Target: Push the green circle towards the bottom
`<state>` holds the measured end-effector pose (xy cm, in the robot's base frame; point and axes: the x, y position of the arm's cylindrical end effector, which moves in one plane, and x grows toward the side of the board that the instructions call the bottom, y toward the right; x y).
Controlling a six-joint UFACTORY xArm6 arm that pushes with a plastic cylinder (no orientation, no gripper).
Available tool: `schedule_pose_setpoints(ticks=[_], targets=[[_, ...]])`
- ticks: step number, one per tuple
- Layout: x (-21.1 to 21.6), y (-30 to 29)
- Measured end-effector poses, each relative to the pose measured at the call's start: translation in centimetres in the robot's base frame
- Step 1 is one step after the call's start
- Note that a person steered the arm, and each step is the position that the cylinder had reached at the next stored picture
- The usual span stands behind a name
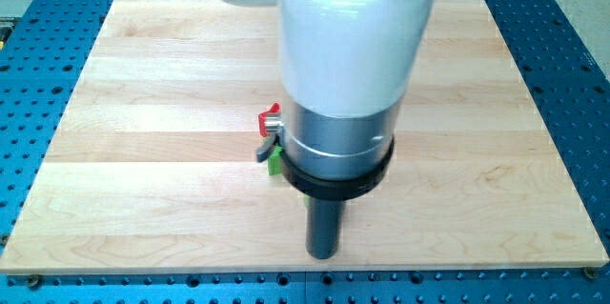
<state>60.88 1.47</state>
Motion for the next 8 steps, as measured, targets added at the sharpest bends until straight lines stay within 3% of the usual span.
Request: schedule_pose_setpoints(ticks=[1, 2, 6, 7, 8], targets=[[-0.8, 6.4], [-3.3, 5.4], [-4.2, -11.2], [-6.3, -13.0], [-7.1, -10.7]])
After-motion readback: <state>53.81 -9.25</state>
